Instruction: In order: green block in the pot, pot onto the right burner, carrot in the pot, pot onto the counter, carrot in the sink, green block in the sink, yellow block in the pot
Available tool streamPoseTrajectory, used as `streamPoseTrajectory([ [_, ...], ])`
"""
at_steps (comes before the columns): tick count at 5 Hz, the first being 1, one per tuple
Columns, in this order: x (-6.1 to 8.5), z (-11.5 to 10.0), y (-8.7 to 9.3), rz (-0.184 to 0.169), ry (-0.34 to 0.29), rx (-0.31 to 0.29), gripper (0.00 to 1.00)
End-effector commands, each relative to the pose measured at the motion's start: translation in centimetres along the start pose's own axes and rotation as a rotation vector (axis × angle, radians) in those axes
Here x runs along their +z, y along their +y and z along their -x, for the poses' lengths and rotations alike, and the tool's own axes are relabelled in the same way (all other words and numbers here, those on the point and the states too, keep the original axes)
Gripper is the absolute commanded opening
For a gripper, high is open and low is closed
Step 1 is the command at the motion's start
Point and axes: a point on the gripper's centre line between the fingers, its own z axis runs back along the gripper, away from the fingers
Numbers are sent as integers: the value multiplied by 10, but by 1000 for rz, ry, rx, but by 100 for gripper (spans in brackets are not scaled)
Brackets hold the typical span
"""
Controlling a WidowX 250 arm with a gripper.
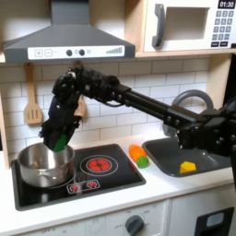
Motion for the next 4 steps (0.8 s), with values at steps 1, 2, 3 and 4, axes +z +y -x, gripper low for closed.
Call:
streamPoseTrajectory([
  [1,-3,4,2,-12,24,-37,100],
  [2,-5,7,5,-17,32,-41,100],
  [3,-13,12,3,-23,60,-55,100],
  [4,-16,14,5,-24,67,-56,100],
])
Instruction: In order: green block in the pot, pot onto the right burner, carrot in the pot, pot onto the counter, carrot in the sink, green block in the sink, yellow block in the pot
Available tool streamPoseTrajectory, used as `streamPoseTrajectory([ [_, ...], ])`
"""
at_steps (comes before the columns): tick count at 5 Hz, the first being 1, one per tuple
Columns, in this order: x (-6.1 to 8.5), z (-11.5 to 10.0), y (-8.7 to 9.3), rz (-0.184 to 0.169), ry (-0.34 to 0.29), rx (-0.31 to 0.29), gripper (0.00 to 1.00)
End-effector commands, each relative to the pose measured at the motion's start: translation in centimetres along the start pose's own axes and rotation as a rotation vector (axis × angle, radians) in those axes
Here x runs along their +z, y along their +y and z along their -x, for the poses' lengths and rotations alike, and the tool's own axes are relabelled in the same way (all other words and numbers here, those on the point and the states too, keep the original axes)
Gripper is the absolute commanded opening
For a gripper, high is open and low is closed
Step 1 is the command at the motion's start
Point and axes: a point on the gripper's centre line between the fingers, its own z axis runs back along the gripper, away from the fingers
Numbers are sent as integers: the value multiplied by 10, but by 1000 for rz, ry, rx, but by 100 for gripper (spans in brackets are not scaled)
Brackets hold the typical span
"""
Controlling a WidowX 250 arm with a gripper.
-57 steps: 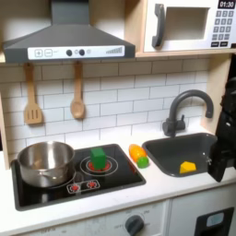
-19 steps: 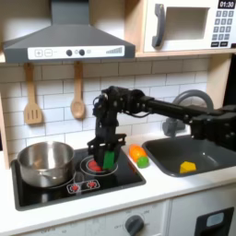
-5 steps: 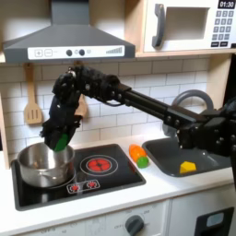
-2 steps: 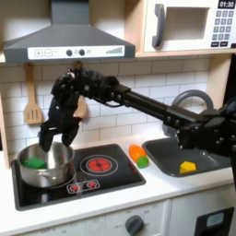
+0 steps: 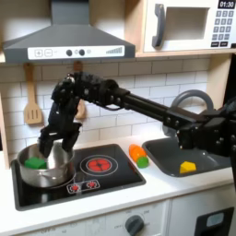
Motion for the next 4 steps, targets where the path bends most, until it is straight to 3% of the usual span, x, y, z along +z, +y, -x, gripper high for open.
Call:
streamPoseTrajectory([
  [1,-9,4,-5,2,26,-14,100],
  [2,-20,8,-6,-1,55,-7,0],
  [4,-26,17,-8,1,78,-8,0],
])
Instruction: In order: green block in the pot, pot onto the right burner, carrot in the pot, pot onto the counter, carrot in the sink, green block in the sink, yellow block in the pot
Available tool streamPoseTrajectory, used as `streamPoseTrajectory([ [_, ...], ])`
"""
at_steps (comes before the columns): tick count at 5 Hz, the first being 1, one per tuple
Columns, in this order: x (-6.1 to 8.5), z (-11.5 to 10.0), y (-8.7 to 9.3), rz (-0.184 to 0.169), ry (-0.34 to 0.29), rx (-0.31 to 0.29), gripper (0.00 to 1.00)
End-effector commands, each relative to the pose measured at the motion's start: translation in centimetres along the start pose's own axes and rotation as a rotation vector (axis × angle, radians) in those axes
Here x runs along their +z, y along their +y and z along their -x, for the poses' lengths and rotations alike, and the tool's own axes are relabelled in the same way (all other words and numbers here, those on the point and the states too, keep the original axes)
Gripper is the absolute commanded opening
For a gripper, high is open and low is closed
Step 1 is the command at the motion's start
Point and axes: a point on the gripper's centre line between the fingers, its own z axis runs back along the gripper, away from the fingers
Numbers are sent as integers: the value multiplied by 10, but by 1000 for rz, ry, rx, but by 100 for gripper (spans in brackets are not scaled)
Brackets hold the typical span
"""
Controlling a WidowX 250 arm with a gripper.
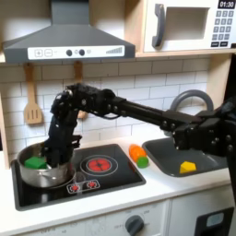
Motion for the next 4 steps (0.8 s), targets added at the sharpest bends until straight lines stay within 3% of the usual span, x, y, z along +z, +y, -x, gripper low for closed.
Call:
streamPoseTrajectory([
  [1,-4,8,-11,13,21,-21,0],
  [2,-10,15,-23,24,50,-46,0],
  [4,-3,29,-39,38,56,-78,0],
])
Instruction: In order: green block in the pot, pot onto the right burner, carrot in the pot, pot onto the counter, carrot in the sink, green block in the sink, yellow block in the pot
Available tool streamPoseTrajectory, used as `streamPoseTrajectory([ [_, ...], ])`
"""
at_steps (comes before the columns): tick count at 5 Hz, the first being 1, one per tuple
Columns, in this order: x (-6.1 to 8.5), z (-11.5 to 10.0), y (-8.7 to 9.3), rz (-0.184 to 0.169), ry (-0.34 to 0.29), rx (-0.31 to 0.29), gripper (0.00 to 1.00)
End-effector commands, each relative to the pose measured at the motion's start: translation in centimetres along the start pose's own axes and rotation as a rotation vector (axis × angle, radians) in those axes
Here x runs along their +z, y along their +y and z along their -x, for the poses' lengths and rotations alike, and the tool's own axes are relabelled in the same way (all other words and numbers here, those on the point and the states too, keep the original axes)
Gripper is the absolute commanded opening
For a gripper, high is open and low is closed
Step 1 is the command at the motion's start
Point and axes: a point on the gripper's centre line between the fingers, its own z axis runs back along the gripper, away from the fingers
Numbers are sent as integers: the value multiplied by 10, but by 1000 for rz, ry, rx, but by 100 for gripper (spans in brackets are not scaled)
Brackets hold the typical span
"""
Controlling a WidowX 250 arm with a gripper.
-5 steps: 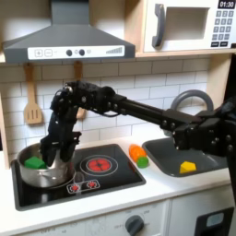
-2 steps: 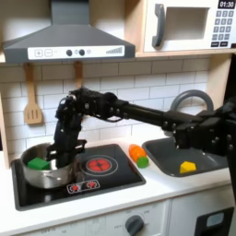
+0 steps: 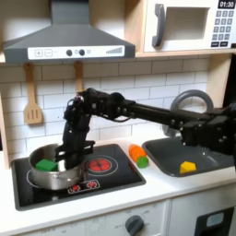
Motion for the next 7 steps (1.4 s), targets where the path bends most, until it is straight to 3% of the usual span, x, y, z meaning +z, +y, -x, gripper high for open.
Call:
streamPoseTrajectory([
  [1,9,12,-13,21,-4,-22,0],
  [5,8,19,-33,40,-1,-59,0],
  [7,6,20,-34,55,3,-70,0],
])
